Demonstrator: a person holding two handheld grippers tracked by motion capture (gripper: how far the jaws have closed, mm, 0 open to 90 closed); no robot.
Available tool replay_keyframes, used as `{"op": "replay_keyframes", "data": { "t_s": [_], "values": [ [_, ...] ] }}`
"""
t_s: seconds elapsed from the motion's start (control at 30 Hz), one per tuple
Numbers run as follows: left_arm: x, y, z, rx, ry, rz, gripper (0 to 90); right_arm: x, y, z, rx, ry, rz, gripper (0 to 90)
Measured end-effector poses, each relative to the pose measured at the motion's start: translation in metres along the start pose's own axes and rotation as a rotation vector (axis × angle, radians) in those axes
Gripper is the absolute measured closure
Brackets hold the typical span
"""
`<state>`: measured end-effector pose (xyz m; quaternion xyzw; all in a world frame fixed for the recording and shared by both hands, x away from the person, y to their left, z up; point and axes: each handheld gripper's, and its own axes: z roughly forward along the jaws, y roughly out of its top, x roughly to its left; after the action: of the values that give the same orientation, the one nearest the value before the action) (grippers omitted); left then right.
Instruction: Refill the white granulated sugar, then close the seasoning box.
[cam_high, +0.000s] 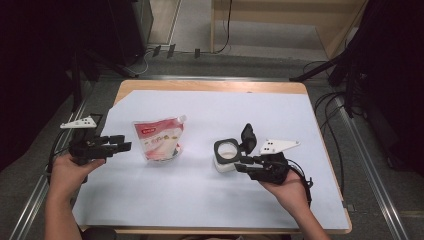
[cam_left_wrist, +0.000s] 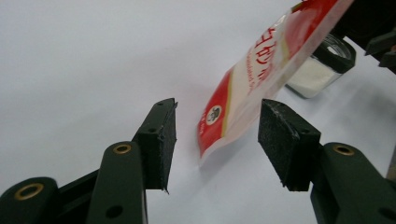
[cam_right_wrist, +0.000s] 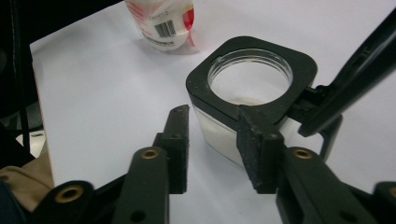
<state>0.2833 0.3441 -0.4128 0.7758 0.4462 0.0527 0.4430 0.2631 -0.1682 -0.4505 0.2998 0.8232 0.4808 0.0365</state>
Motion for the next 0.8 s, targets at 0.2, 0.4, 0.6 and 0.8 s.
{"op": "replay_keyframes", "data": {
  "t_s": [0.2,0.4,0.6,0.8],
  "values": [
    [0.007,0.000,0.008,0.008,0.038,-0.010,47.1,-0.006,0.001,-0.006,0.012,0.004,0.016,82.4],
    [0.013,0.002,0.015,0.013,0.071,-0.019,43.0,-0.015,-0.001,-0.012,0.024,-0.015,0.030,90.0],
    [0.016,0.003,0.018,-0.017,0.086,-0.011,41.9,-0.024,-0.001,-0.022,0.018,-0.040,0.051,90.0],
    [0.018,0.003,0.023,-0.015,0.099,-0.009,41.8,-0.036,-0.002,-0.030,0.015,-0.078,0.098,90.0]
  ]
}}
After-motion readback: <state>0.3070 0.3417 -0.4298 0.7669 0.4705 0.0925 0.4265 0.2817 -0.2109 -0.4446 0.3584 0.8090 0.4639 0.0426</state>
